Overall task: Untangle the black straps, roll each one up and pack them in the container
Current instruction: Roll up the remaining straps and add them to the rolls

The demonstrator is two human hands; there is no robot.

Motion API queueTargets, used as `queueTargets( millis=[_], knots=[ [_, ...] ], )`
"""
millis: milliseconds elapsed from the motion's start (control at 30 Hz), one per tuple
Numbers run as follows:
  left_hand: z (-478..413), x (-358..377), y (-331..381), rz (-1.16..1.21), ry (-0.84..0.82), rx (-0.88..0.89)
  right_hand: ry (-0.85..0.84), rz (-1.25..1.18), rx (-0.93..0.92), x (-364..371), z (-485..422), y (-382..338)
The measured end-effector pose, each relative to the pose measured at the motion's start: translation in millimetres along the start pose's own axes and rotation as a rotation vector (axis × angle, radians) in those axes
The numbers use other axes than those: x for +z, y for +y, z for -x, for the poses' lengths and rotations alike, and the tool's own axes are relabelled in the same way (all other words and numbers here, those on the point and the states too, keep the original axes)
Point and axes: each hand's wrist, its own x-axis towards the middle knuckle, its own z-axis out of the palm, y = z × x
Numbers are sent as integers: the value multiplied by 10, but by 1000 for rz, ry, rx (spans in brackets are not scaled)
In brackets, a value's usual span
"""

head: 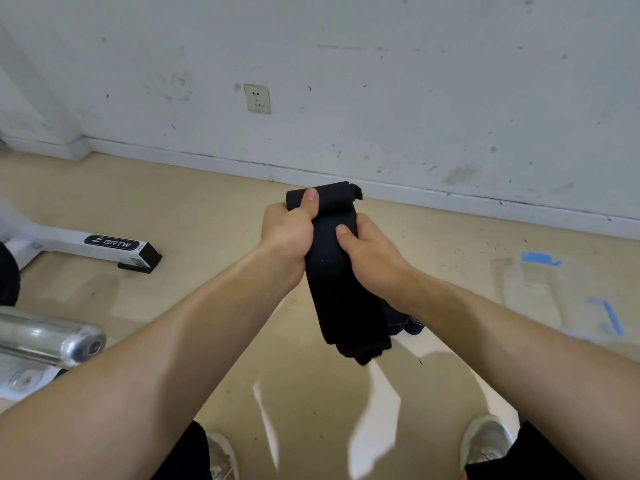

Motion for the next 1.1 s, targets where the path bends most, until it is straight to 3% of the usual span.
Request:
queueTargets(
  millis=[167,333,467,733,800,1000,1100],
  knots=[
    [12,7,-130,-56,30,171,-13,-60,34,23,-33,-19],
    [11,-38,-136,-160,-56,394,27,-213,17,-70,-41,-96],
    [-16,-71,-65,-211,-146,419,80,-351,96,-174,-38,-161],
    [-13,-91,-8,-348,-273,461,82,-328,127,-300,-76,-146],
    [-27,-78,-14,-317,-265,416,107,-344,118,-286,-86,-134],
    [-25,-74,1,-61,-355,7,109,-328,85,-270,-139,-44],
    [-29,-84,4,-26,-395,-77,77,-357,64,-277,-146,-49]
  ],
)
